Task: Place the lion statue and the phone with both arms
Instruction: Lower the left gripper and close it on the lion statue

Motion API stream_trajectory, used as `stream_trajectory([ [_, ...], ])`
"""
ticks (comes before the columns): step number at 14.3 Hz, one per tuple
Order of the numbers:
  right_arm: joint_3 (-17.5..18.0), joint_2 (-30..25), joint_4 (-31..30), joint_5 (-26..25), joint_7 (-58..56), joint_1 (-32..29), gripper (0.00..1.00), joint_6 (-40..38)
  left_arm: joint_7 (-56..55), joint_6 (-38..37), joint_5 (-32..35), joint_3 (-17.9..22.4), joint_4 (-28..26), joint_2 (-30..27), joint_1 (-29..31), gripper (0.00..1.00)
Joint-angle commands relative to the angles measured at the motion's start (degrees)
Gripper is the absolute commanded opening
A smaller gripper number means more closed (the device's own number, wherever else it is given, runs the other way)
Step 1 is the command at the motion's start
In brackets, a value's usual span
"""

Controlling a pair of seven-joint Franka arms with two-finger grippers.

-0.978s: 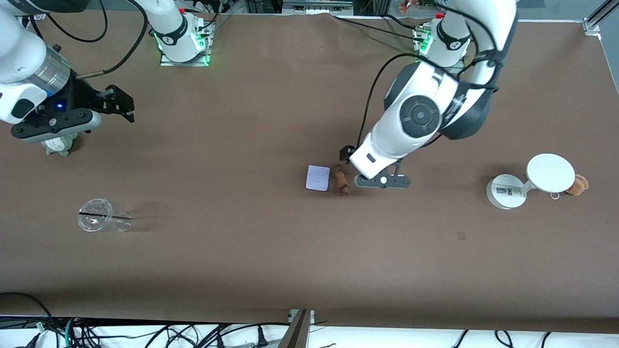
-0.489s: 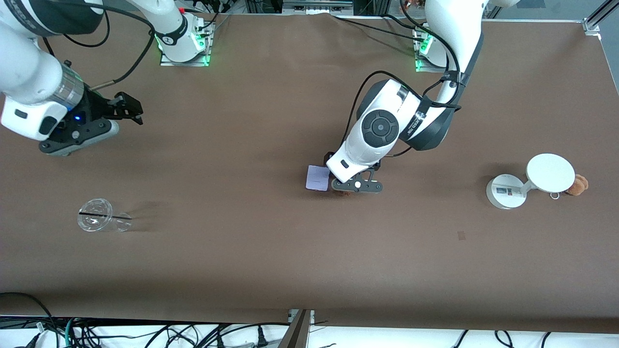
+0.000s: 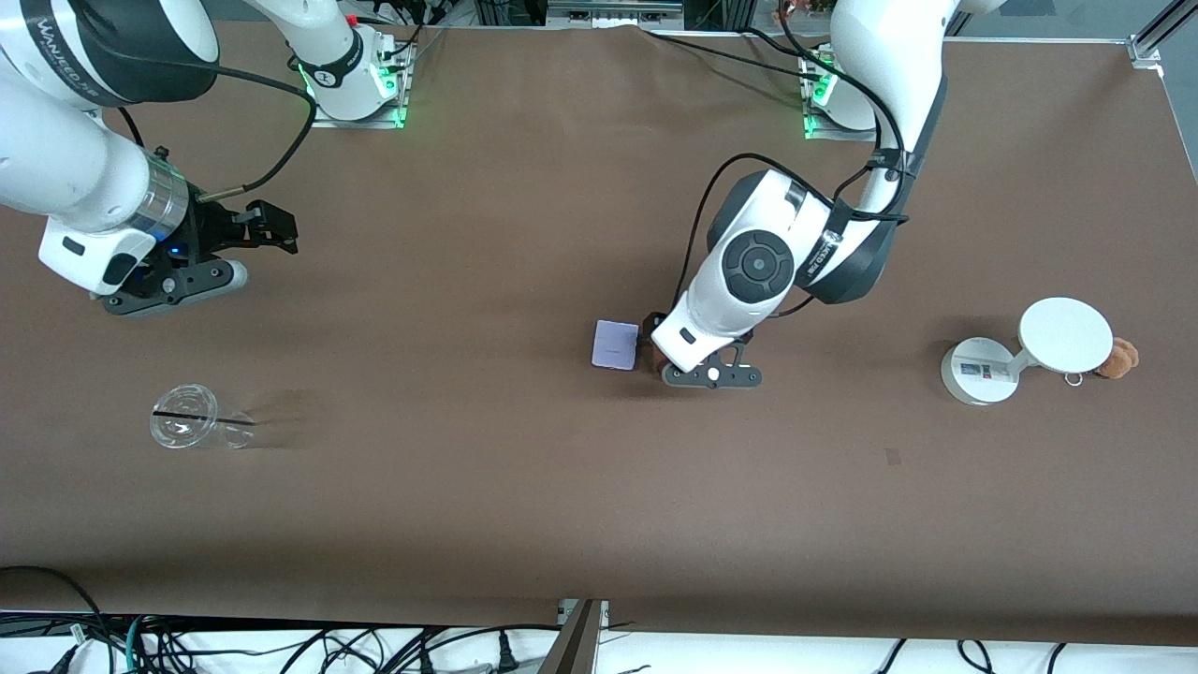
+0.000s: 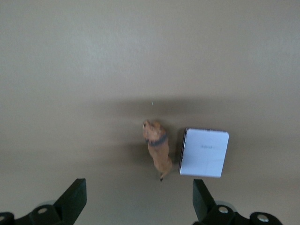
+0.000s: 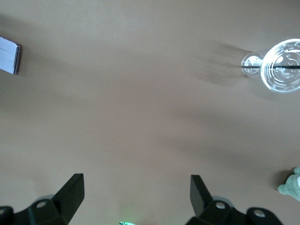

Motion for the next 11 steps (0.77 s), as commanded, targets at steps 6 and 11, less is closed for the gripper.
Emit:
stream_trajectory([
  [6, -0.2, 0.1, -0.4, 1.0, -0.5, -1.5, 1.00, -1.1, -1.8, 13.7, 5.2, -0.5, -5.0, 4.1, -0.6, 1.00],
  [11, 0.1, 0.7, -0.4, 1.4, 2.4, -0.5, 1.00, -0.8, -5.0, 15.9, 5.3, -0.7, -7.3, 4.2, -2.8, 1.00],
])
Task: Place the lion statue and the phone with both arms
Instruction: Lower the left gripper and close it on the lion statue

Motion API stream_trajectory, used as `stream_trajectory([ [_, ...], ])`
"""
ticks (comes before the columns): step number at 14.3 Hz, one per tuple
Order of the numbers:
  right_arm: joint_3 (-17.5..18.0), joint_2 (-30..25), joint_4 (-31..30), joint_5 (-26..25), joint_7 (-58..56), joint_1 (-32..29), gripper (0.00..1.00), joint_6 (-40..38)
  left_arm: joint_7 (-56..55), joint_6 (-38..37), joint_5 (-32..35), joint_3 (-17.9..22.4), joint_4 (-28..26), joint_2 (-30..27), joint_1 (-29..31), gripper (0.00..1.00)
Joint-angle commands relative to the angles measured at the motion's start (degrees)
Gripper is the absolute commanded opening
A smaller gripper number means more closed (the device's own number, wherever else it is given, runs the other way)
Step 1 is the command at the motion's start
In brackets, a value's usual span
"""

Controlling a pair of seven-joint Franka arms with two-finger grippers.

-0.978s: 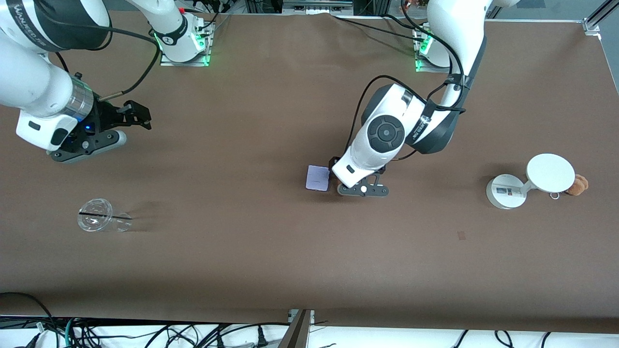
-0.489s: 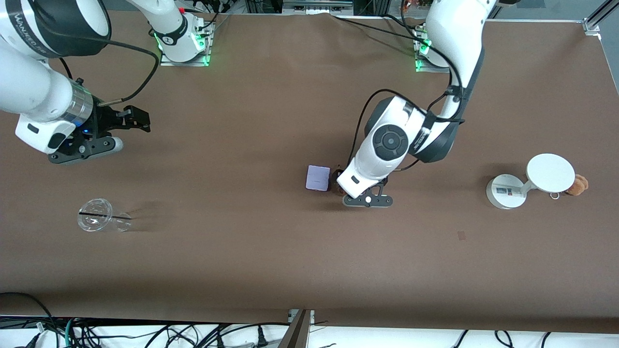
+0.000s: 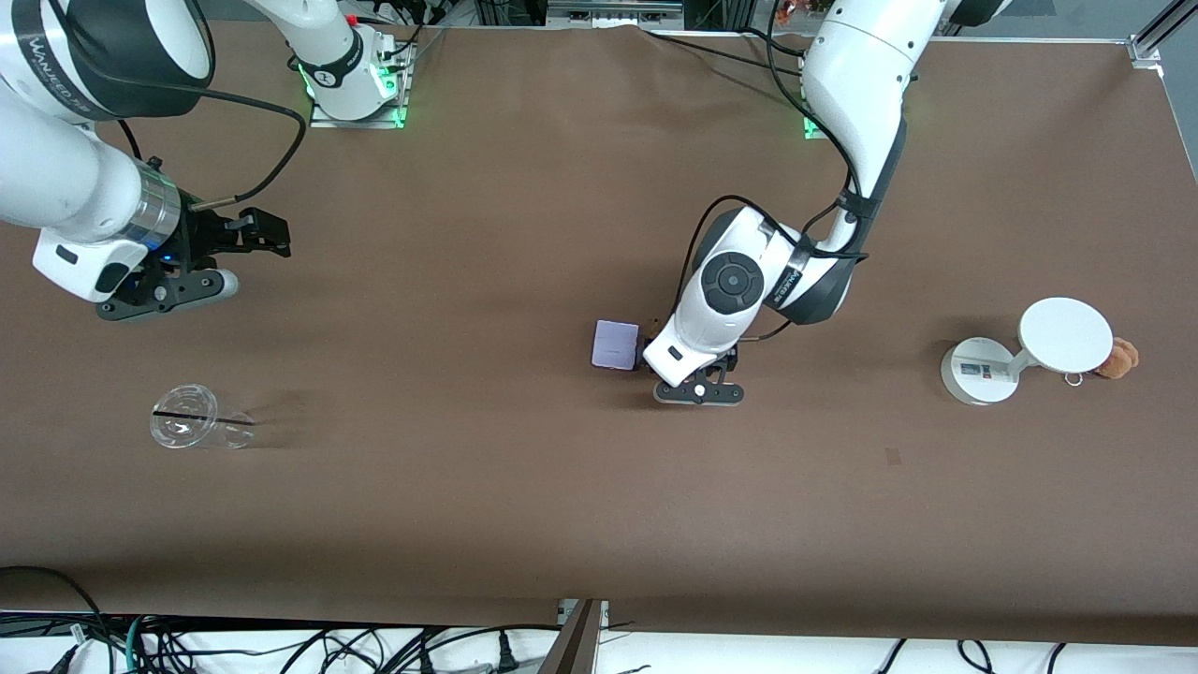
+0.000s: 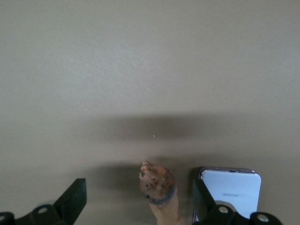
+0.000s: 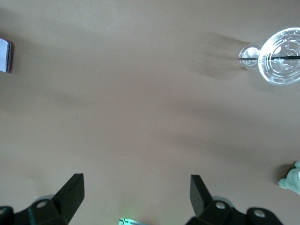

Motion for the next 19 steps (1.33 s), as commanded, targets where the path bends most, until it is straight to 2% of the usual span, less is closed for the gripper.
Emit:
stream_trajectory([
  [1, 0.2, 0.1, -0.1, 1.2, 3.5, 1.1, 1.00, 0.1, -3.6, 0.9, 2.1, 0.2, -1.6, -0.6, -2.0, 1.00],
  [3, 0.2, 0.8, -0.1, 1.2, 4.8, 1.3, 1.00, 0.7, -3.9, 1.5, 5.7, 0.1, -1.7, -0.3, -2.0, 1.00],
  [12, 0.2, 0.9, -0.1, 1.2, 5.0, 1.3, 1.00, 0.6, -4.5, 5.0, 5.7, 0.1, -2.2, 1.3, -2.3, 1.00],
  [13, 0.2, 0.9, -0.1, 1.2, 5.0, 1.3, 1.00, 0.4, -4.5, 5.1, 5.7, 0.1, -2.5, 1.2, -2.3, 0.84],
  [14, 0.2, 0.9, -0.1, 1.2, 4.8, 1.3, 1.00, 0.2, -4.5, 5.0, 5.7, 0.1, -2.6, 1.2, -2.3, 0.59],
  [16, 0.3, 0.9, -0.1, 1.2, 4.8, 1.3, 1.00, 0.3, -5.6, 5.0, 5.7, 0.1, -2.6, 1.1, -2.3, 0.32],
  [17, 0.2, 0.9, -0.1, 1.2, 5.0, 1.3, 1.00, 0.3, -6.2, 5.0, 5.7, 0.1, -2.6, 1.0, -2.4, 0.14],
  [19, 0.2, 1.0, -0.1, 1.2, 5.0, 1.3, 1.00, 0.2, -6.3, 4.5, 5.7, 0.0, -2.6, 0.2, -2.3, 0.00],
])
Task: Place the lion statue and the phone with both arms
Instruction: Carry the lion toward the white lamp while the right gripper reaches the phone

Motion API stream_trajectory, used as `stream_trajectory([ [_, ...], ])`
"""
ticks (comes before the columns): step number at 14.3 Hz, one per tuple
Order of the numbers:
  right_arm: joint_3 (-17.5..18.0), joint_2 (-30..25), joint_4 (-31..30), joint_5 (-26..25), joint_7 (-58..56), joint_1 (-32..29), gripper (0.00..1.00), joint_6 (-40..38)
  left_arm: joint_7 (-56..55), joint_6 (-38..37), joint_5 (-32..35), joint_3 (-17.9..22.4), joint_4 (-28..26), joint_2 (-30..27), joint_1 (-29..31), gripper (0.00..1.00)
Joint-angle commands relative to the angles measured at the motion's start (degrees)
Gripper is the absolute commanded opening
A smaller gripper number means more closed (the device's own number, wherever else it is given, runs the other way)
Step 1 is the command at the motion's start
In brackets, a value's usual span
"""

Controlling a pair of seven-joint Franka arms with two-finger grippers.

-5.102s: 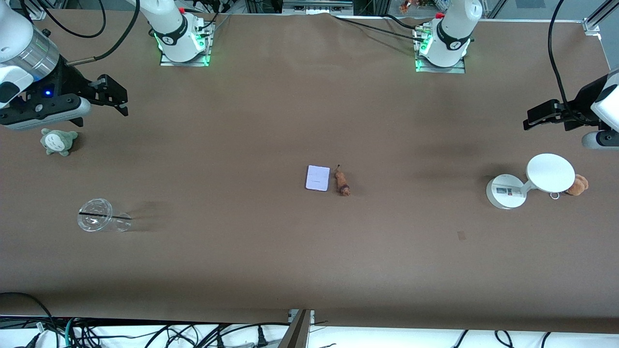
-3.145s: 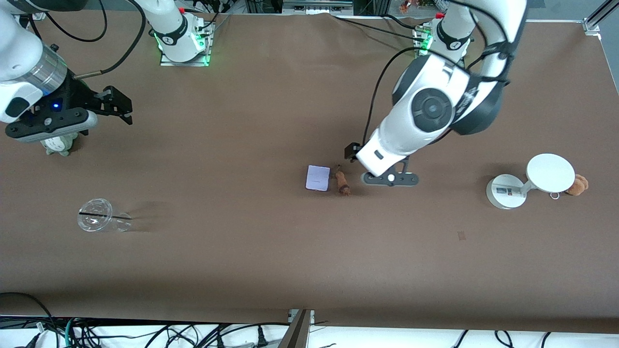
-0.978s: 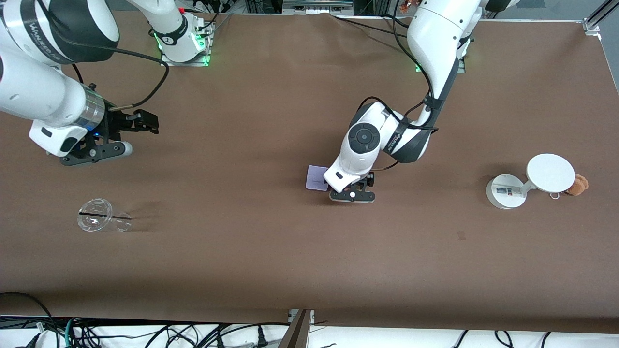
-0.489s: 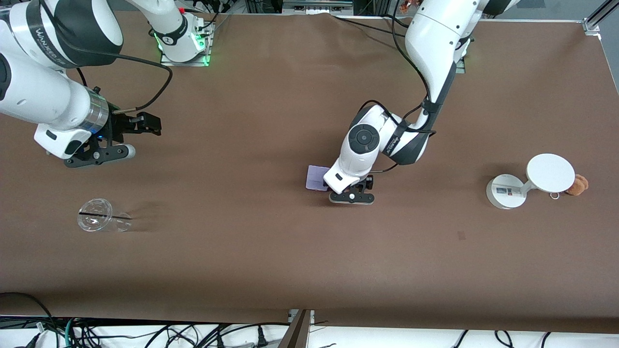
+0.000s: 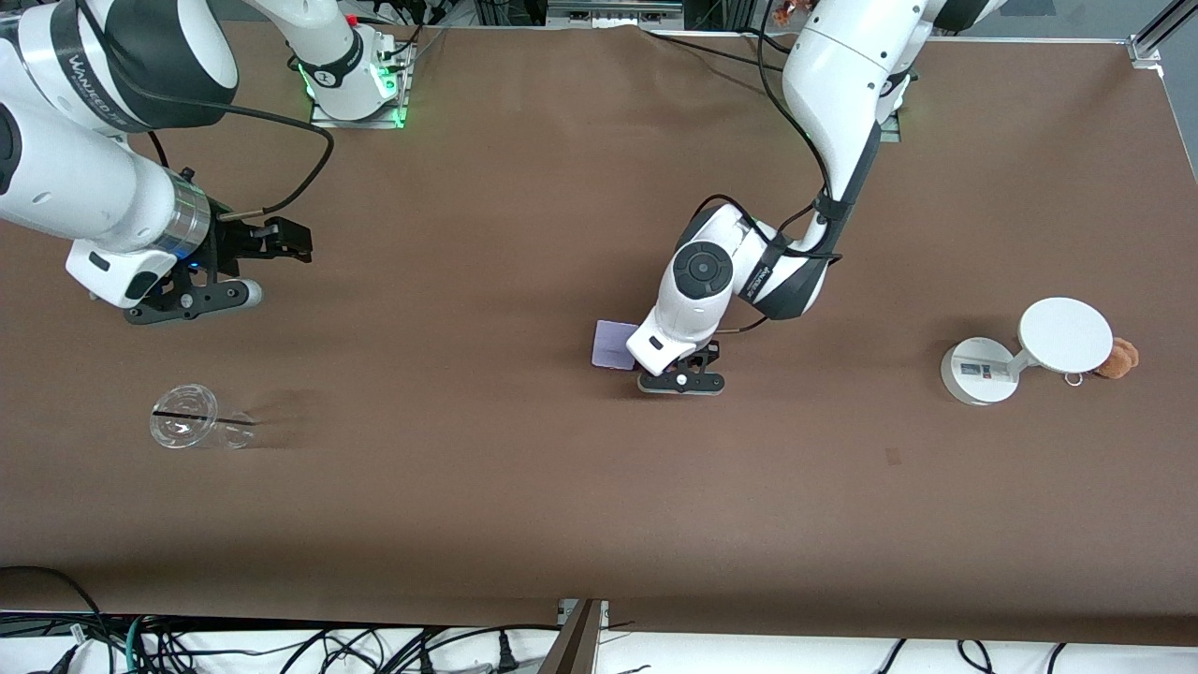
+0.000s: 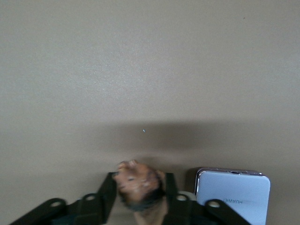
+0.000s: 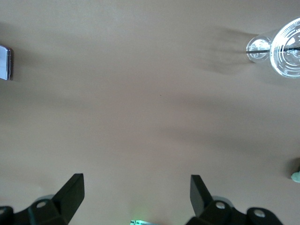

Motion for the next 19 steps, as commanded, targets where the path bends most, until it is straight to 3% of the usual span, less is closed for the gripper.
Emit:
stream_trajectory([
  [1, 0.0, 0.2, -0.1, 0.9, 0.6, -0.1, 1.00, -0.2, -1.5, -0.6, 1.6, 0.1, -0.8, -2.9, -0.1, 0.00],
  [6, 0.1, 3.5, 0.0, 1.0, 4.7, 0.2, 1.00, 2.9, 0.6, -4.8, 1.1, 0.0, -5.5, -10.1, 3.4, 0.00],
  [11, 0.1, 9.0, 0.6, 4.2, 23.4, 8.8, 1.00, 12.7, 15.2, -4.8, 0.7, 0.1, -13.7, -16.4, 11.1, 0.00],
  [16, 0.1, 20.1, 1.8, 3.9, 45.7, 20.5, 1.00, 30.7, 26.5, -4.1, 0.7, 0.2, -20.8, -18.9, 21.0, 0.00],
  [19, -0.2, 29.1, 7.9, 3.5, 56.0, 26.7, 1.00, 39.3, 30.7, -4.0, 0.7, 0.2, -21.6, -18.8, 25.9, 0.00],
])
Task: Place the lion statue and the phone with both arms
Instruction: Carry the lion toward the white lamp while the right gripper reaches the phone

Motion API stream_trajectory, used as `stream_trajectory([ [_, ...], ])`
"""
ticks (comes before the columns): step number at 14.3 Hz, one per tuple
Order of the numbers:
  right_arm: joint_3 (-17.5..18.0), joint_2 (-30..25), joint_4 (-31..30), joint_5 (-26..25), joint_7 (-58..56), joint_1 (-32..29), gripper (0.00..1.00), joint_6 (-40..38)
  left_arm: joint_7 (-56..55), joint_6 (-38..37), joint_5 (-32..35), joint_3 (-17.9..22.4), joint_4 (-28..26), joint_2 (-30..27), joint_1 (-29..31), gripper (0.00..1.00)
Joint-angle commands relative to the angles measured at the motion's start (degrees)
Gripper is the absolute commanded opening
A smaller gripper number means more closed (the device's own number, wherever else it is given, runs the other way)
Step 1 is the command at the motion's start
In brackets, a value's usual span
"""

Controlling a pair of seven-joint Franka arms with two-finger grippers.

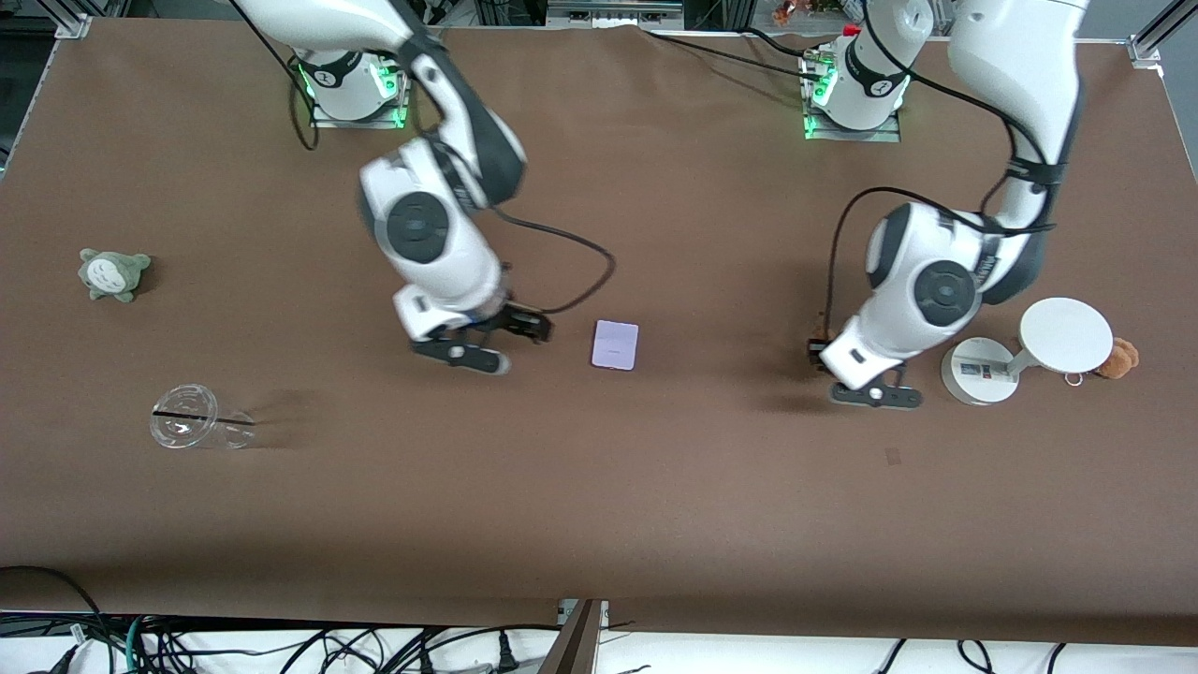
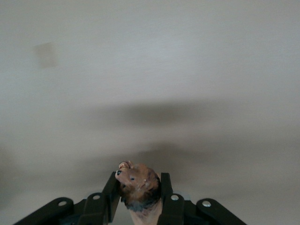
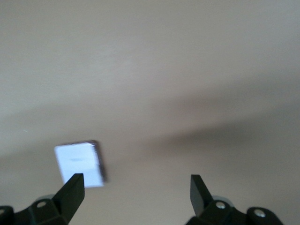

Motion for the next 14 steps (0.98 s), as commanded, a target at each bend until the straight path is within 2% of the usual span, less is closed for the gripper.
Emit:
stream_trajectory([
  [1, -1.2, 10.2, 10.5, -0.1, 9.6, 4.9, 1.00, 3.7, 5.4, 0.6, 0.7, -0.8, -2.4, -2.1, 4.3, 0.00],
  [3, -1.2, 15.3, 15.8, -2.1, 14.2, 6.8, 1.00, 4.3, 9.6, 0.6, 0.7, -0.7, -3.0, -2.1, 6.6, 0.00],
  [6, -1.4, 18.9, 16.4, -6.1, 20.0, 9.6, 1.00, 8.0, 15.9, 3.5, 0.7, -0.3, -4.5, -1.8, 9.1, 0.00],
  [8, -1.6, 19.2, 16.2, -8.3, 20.7, 10.3, 1.00, 7.8, 19.9, 5.1, 0.6, -0.2, -5.2, -1.4, 10.8, 0.01],
  [14, -1.6, 20.8, 16.1, -14.0, 17.3, 11.9, 1.00, 7.5, 21.4, 8.4, 0.6, 0.4, -5.6, 0.2, 12.6, 0.04],
])
